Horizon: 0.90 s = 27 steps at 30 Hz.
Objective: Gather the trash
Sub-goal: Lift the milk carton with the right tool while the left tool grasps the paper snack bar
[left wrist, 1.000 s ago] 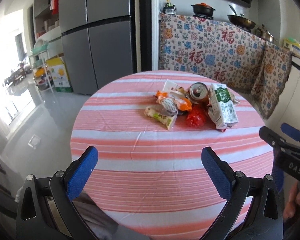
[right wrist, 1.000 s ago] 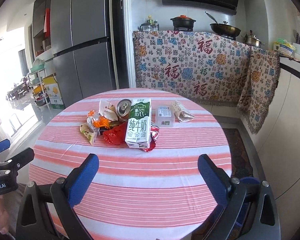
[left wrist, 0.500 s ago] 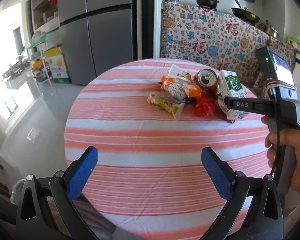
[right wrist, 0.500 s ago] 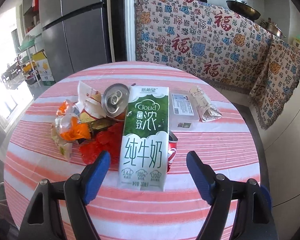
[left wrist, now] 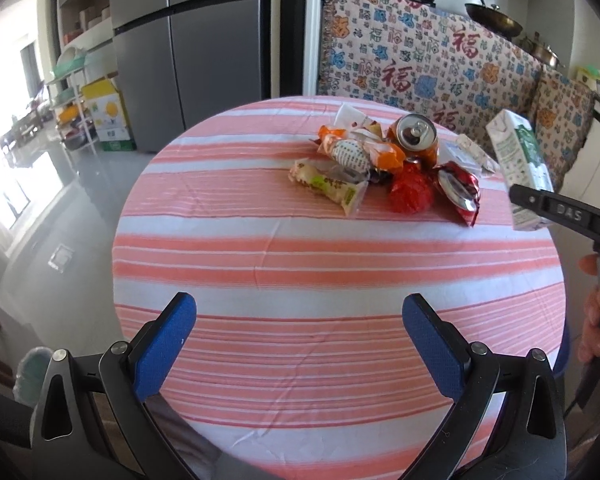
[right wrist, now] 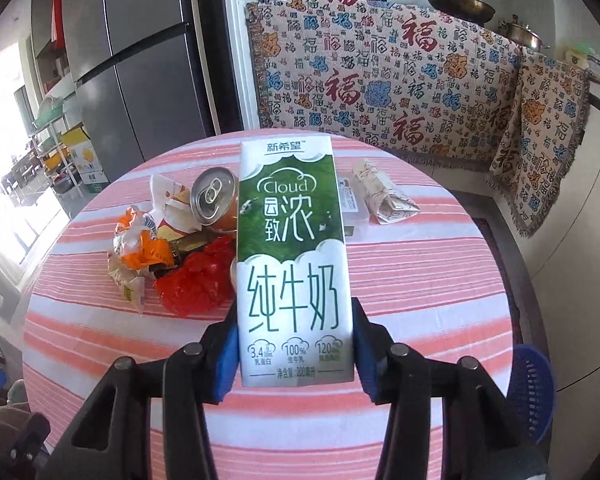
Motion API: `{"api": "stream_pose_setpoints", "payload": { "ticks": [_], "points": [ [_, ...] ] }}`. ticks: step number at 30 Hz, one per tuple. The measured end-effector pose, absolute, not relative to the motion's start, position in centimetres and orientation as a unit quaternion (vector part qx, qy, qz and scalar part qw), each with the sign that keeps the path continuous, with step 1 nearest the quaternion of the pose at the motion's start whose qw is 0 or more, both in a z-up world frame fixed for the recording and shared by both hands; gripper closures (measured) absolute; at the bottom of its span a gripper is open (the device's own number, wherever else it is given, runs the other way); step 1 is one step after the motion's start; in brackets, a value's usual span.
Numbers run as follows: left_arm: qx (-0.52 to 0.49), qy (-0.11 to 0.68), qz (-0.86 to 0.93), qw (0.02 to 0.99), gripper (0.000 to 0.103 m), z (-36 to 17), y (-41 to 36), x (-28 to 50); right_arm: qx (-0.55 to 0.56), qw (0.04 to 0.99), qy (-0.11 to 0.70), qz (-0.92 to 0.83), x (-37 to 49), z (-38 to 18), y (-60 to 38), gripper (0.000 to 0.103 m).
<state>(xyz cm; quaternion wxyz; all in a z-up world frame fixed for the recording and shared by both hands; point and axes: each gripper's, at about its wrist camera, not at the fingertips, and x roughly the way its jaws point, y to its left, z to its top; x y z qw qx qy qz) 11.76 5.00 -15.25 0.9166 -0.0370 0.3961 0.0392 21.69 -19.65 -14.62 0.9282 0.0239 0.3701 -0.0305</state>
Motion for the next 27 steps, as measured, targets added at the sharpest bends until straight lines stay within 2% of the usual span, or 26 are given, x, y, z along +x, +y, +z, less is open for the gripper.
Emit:
{"api": "stream_pose_setpoints", "payload": {
  "ticks": [5, 14, 17, 20, 27],
  "points": [
    [-0.035, 0.407, 0.035, 0.912, 0.001, -16.0, 4.2, 12.1, 0.036, 0.927, 0.368, -0.066, 18.3, -15.1, -22.6, 0.054],
    [-0.041, 0.428, 0.019, 0.902, 0.001, -17.0, 4.5, 13.4, 0.053, 0.905, 0.416, -0.074, 18.6, -19.6, -24.7, 0.054],
    [-0.058, 0.441, 0.002, 0.896, 0.001, -17.1, 5.5, 15.5, 0.049, 0.905, 0.418, -0.064, 18.4, -20.1, -24.6, 0.051],
    [-0.063, 0.453, -0.030, 0.889, 0.001, -17.5, 5.6, 18.5, 0.043, 0.908, 0.413, -0.059, 18.0, -20.2, -24.5, 0.038],
    [-0.131, 0.469, -0.014, 0.873, 0.001, -18.9, 5.0, 25.5, 0.052, 0.912, 0.403, -0.049, 17.1, -19.8, -24.4, 0.037]
  ]
}}
